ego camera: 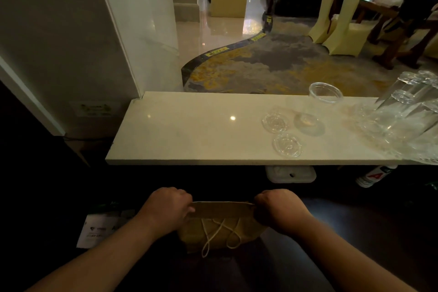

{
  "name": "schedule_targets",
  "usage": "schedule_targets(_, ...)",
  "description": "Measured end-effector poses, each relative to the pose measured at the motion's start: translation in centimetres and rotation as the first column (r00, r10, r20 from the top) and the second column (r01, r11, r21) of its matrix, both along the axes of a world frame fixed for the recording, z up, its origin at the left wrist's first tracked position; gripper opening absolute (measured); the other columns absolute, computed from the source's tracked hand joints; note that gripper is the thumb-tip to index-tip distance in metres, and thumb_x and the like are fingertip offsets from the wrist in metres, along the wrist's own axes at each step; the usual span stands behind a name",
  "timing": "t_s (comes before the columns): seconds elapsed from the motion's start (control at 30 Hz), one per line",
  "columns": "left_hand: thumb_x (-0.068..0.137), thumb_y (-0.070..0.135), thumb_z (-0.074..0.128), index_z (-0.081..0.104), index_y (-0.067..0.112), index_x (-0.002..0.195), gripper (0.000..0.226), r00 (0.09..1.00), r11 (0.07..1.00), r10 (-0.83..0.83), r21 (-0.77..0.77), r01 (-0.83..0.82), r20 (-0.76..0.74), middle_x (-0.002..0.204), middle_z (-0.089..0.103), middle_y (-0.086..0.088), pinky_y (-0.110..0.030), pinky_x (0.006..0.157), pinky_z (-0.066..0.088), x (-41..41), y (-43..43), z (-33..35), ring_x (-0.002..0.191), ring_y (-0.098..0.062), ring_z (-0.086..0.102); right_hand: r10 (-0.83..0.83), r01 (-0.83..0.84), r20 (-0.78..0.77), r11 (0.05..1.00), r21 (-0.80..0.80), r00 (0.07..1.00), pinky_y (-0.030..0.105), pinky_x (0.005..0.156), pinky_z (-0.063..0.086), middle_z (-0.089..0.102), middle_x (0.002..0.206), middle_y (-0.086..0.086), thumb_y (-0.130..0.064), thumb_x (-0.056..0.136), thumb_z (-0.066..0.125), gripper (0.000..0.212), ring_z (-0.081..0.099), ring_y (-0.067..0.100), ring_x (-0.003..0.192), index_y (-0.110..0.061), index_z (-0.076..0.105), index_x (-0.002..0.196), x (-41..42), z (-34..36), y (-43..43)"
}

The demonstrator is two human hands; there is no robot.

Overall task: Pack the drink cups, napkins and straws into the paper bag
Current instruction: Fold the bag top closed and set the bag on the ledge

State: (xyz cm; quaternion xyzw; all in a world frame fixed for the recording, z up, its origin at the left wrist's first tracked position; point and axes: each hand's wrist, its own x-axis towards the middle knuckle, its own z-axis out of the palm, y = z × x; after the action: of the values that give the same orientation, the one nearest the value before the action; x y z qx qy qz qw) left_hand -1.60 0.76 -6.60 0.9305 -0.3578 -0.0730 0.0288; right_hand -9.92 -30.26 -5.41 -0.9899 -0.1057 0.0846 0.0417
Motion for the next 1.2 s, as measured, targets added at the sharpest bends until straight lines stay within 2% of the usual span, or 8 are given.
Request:
schedule_targets(0.13,0.087,0.052,0.050,0.067,0.024,0.074,0.035,0.997,0.995,0.077,-0.071,-0.076,0.005,0.076,0.069,0.008,-0.026,0.056,0.049,0.3,3.4,-1.7,0.069,-0.015,0.069,0.008,-0.008,0.013,0.999,0.034,1.000,0.031,0.063,0.048,0.066,0.087,-0.004,-0.043,0.090,0.052,0.026,0.064,0.017,0.079,-0.024,0.068,0.095,-0.1,-0.1,0.1)
schedule_targets(0.33,0.090,0.042,0.069,0.067,0.032,0.096,0.012,0.937,0.953,0.208,-0.159,-0.259,-0.282,0.093,0.057,0.017,-0.019,0.067,0.040,-0.1,3.6,-1.7,0.086,-0.004,0.057,-0.119,0.127,-0.062,0.983,0.133,0.991,0.027,0.065,0.045,0.054,0.085,-0.011,-0.040,0.092,0.061,0.017,0.053,0.009,0.076,-0.025,0.066,0.089,-0.5,-0.6,-1.1)
schedule_targets(0.5,0.077,0.049,0.081,0.061,0.043,0.090,0.024,0.863,0.934,0.256,-0.119,-0.337,-0.435,0.094,0.061,0.017,-0.019,0.070,0.046,0.1,3.8,-2.1,0.087,-0.002,0.059,-0.157,0.179,-0.143,0.971,0.160,0.977,0.022,0.065,0.044,0.057,0.091,-0.011,-0.037,0.090,0.067,0.012,0.055,0.008,0.078,-0.025,0.069,0.092,-1.0,-1.5,-2.2)
schedule_targets(0.67,0.083,0.046,0.078,0.070,0.034,0.094,0.018,0.890,0.947,0.264,-0.076,-0.312,-0.373,0.091,0.059,0.016,-0.020,0.068,0.042,0.1,3.2,-2.3,0.088,-0.004,0.059,-0.164,0.196,-0.183,0.965,0.174,0.969,0.026,0.073,0.049,0.055,0.095,-0.013,-0.037,0.088,0.069,0.017,0.056,0.008,0.085,-0.026,0.069,0.101,-1.2,-2.1,-2.3)
schedule_targets(0.8,0.087,0.043,0.074,0.061,0.037,0.075,0.018,0.900,0.945,0.276,-0.073,-0.318,-0.338,0.084,0.058,0.013,-0.026,0.072,0.046,0.4,2.5,-2.1,0.087,-0.008,0.060,-0.175,0.204,-0.181,0.967,0.153,0.968,0.029,0.066,0.050,0.062,0.082,-0.011,-0.033,0.090,0.066,0.011,0.059,0.008,0.075,-0.023,0.068,0.087,-1.2,-2.2,-2.8)
schedule_targets(0.93,0.090,0.040,0.071,0.075,0.026,0.088,0.015,0.906,0.931,0.300,-0.115,-0.347,-0.299,0.091,0.069,0.007,-0.028,0.075,0.051,0.8,2.6,-1.9,0.086,-0.010,0.063,-0.197,0.218,-0.147,0.965,0.144,0.969,0.030,0.060,0.050,0.068,0.075,-0.004,-0.027,0.090,0.065,0.013,0.062,0.011,0.069,-0.021,0.068,0.079,-0.7,-1.9,-3.2)
schedule_targets(1.13,0.096,0.034,0.064,0.075,0.025,0.089,0.016,0.915,0.931,0.283,-0.146,-0.334,-0.289,0.088,0.070,0.006,-0.031,0.074,0.053,0.7,3.2,-1.5,0.083,-0.011,0.064,-0.215,0.252,-0.192,0.949,0.192,0.958,0.041,0.065,0.055,0.069,0.074,-0.001,-0.023,0.084,0.068,0.008,0.064,0.015,0.070,-0.018,0.067,0.077,-0.1,-1.0,-3.4)
schedule_targets(1.2,0.096,0.033,0.064,0.072,0.031,0.084,0.015,0.918,0.932,0.276,-0.155,-0.328,-0.286,0.086,0.068,0.009,-0.030,0.071,0.052,0.7,3.5,-1.1,0.081,-0.010,0.064,-0.209,0.251,-0.210,0.947,0.200,0.955,0.039,0.065,0.056,0.069,0.075,-0.004,-0.023,0.085,0.068,0.008,0.065,0.011,0.070,-0.020,0.068,0.078,-0.1,-0.4,-3.4)
